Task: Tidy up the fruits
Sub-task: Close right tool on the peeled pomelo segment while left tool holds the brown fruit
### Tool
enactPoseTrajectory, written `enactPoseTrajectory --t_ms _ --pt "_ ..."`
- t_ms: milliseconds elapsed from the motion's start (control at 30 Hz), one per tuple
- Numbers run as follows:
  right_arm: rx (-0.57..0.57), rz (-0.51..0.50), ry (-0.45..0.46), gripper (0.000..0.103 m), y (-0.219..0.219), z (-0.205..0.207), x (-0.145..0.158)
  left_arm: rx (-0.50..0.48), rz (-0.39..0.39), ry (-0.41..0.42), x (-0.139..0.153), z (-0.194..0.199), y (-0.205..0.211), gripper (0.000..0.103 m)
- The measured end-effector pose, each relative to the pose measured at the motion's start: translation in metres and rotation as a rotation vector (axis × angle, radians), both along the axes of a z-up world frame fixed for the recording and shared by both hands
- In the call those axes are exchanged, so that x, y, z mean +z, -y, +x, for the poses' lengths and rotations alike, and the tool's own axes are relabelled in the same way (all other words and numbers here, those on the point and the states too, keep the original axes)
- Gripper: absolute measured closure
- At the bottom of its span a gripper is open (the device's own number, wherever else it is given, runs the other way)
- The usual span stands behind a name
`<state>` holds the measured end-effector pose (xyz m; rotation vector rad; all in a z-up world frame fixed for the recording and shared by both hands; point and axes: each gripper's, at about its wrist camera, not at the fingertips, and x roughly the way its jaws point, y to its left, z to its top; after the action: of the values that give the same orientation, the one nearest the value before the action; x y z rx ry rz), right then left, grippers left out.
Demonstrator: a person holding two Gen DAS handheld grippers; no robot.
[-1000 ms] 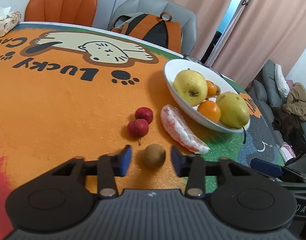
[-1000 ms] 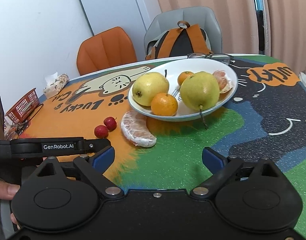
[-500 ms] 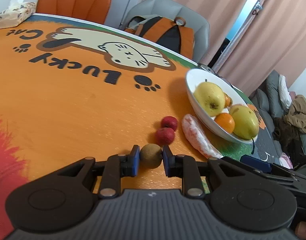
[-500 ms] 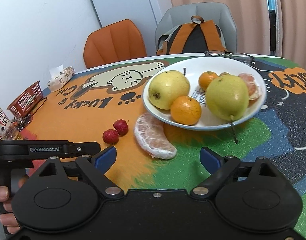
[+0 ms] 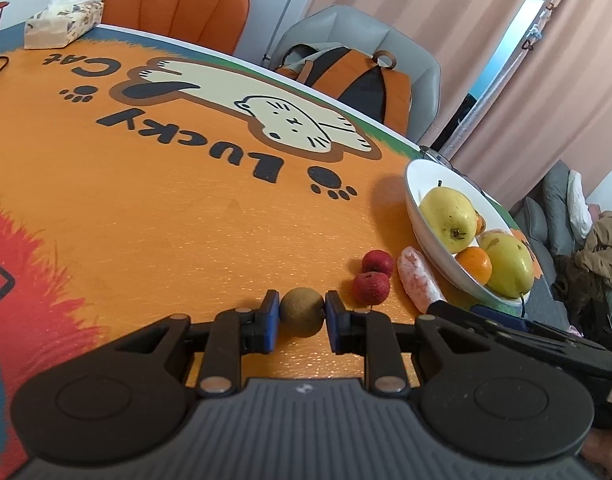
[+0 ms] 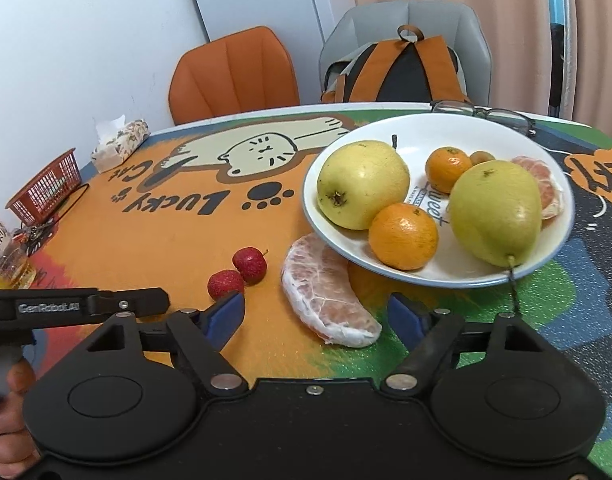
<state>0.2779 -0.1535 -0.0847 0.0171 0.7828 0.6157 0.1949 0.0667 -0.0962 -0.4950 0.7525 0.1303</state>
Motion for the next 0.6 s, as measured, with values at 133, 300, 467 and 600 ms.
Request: enactPoseTrajectory --t_ms 133,300,467,600 --pt "0.005 -0.017 -0.013 0.027 -0.007 0.004 -0.005 0.01 0.0 0.001 0.001 -0.004 -0.006 0.08" --pt "0.005 -0.04 -0.001 0.027 -0.013 0.005 -0.007 0.022 -0.001 0.002 0.002 -0.009 -0.012 0.08" --pt "0.009 -0.053 0.008 0.029 -0.02 0.008 -0.008 0.027 0.003 0.009 0.006 -0.013 -0.014 0.08" --pt "0.002 -0.084 0.033 0.043 -0.024 0.006 -0.008 0.036 0.008 0.015 0.009 -0.018 -0.016 0.08"
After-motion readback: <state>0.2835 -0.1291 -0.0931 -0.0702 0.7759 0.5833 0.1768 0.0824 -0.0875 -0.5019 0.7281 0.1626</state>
